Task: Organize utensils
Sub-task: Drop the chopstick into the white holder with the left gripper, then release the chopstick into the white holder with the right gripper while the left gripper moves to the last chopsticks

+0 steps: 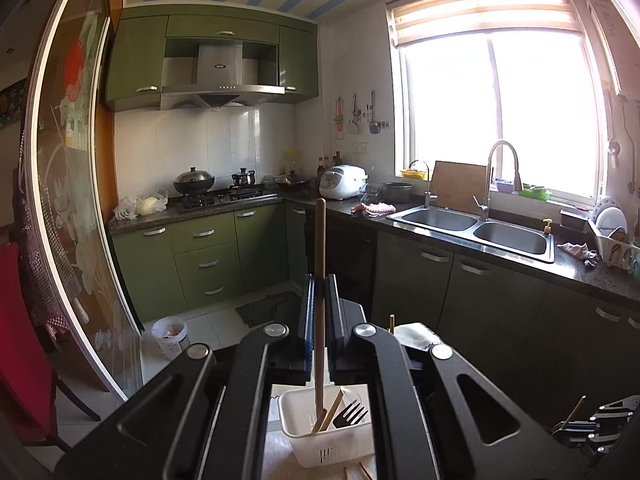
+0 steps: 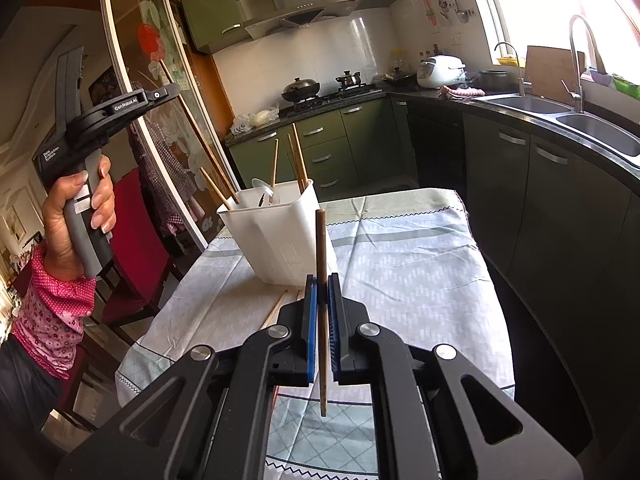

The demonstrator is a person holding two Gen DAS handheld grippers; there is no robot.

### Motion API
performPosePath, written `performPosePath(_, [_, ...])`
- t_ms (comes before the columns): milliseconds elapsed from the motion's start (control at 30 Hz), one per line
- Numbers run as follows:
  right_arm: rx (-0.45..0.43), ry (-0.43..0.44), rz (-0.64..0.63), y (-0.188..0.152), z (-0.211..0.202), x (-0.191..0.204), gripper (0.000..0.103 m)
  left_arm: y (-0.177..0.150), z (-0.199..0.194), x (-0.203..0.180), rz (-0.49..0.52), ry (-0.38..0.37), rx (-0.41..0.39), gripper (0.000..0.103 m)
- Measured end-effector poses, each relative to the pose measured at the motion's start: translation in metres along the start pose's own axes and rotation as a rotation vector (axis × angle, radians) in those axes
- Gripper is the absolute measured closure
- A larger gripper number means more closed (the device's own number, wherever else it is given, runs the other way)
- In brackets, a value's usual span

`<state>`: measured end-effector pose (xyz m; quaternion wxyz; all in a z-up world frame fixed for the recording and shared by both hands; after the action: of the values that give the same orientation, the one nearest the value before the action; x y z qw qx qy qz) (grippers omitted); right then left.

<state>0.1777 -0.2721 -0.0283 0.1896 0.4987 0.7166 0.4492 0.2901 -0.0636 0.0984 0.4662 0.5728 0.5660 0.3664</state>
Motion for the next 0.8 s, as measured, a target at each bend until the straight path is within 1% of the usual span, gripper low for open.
performPosePath(200, [-0.006, -0.002, -0.031, 0.012, 0.000, 0.011, 0.097, -0.032, 0.032, 0.011, -0.007, 0.000, 0.148, 0.098])
performPosePath(267, [-0.010, -0.001, -0.048, 0.018, 0.001, 0.017, 0.097, -0.040, 0.040, 0.014, -0.025, -0.009, 0.196, 0.098])
performPosePath(367, [-0.023, 0.002, -0.072, 0.032, 0.001, 0.026, 0.097, -0.046, 0.046, 0.022, -0.046, -0.019, 0.234, 0.098])
performPosePath(433, [-0.042, 0.000, -0.081, 0.047, 0.002, 0.028, 0.097, -0.046, 0.044, 0.025, -0.061, -0.029, 0.238, 0.098])
performPosePath(567, [-0.110, 0.022, -0.065, 0.088, 0.002, 0.029, 0.097, -0.036, 0.030, 0.028, -0.072, -0.050, 0.205, 0.097])
performPosePath(633, [-0.152, 0.022, -0.059, 0.112, 0.002, 0.031, 0.097, -0.032, 0.021, 0.025, -0.068, -0.057, 0.191, 0.089])
performPosePath(700, [-0.202, 0.020, -0.045, 0.136, 0.003, 0.031, 0.097, -0.027, 0.010, 0.027, -0.076, -0.069, 0.173, 0.085])
performPosePath(800, [-0.281, 0.016, -0.002, 0.169, 0.008, 0.027, 0.097, -0.025, -0.010, 0.028, -0.080, -0.089, 0.146, 0.085])
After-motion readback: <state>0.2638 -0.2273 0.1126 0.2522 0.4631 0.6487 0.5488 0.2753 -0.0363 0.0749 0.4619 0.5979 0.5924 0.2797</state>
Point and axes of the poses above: each gripper's, at about its wrist camera, not at the fingertips, and z roughly the way its jaws point, x to its left, y to its top, the point moved 6 cm from there along z, roughly the way its jaws point, and after that the axes turned 9 degrees about -z, right-handed, at the moved point
